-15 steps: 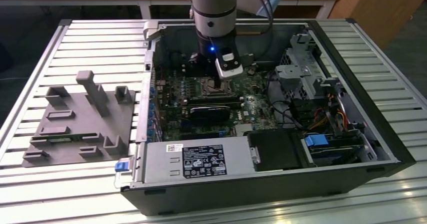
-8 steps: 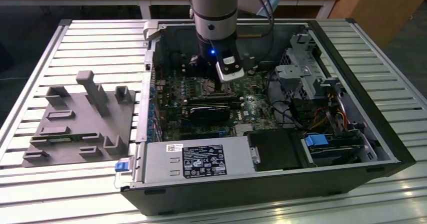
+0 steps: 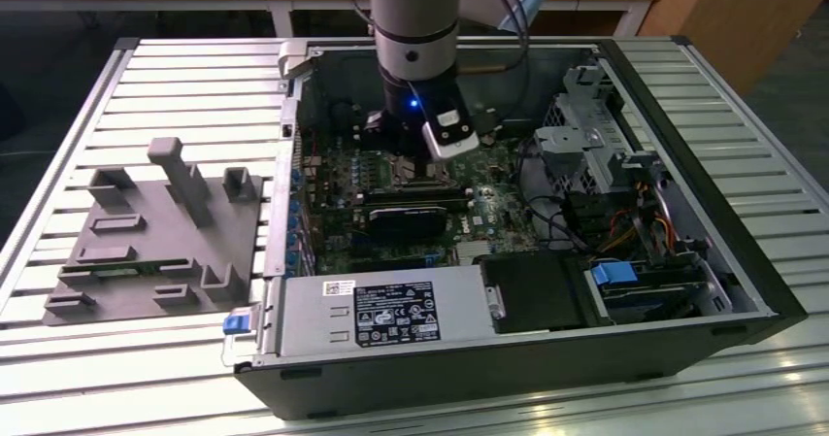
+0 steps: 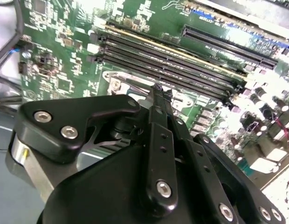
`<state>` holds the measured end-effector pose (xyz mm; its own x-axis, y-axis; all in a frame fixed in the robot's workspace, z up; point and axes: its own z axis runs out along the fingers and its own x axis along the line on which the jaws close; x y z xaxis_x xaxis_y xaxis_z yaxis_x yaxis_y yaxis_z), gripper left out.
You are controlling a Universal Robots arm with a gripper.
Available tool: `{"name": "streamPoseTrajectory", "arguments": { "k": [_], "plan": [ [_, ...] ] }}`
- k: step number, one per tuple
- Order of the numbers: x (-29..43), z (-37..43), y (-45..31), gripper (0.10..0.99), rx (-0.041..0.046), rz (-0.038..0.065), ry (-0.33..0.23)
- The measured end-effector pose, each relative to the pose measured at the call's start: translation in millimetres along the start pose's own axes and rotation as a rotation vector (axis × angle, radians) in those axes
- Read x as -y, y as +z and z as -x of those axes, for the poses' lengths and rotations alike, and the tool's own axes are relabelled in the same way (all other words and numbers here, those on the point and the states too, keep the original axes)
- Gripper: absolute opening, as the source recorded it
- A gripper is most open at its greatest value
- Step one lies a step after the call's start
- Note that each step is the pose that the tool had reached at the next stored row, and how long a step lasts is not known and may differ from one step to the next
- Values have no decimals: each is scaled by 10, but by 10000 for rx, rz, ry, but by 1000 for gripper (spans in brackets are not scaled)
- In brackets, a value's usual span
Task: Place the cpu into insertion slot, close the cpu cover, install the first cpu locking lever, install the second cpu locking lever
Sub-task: 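Install the second cpu locking lever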
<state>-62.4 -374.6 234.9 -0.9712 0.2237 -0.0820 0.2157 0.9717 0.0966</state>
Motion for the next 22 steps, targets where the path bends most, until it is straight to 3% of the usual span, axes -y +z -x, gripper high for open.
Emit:
{"name": "streamPoseTrajectory", "arguments": {
  "k": [6,12,22],
  "plan": [
    [61,-83,57,106,-62,227,-131],
    [153,-99,108,106,-108,429,-143],
    [266,-132,159,106,-278,1198,-131]
  ]
}}
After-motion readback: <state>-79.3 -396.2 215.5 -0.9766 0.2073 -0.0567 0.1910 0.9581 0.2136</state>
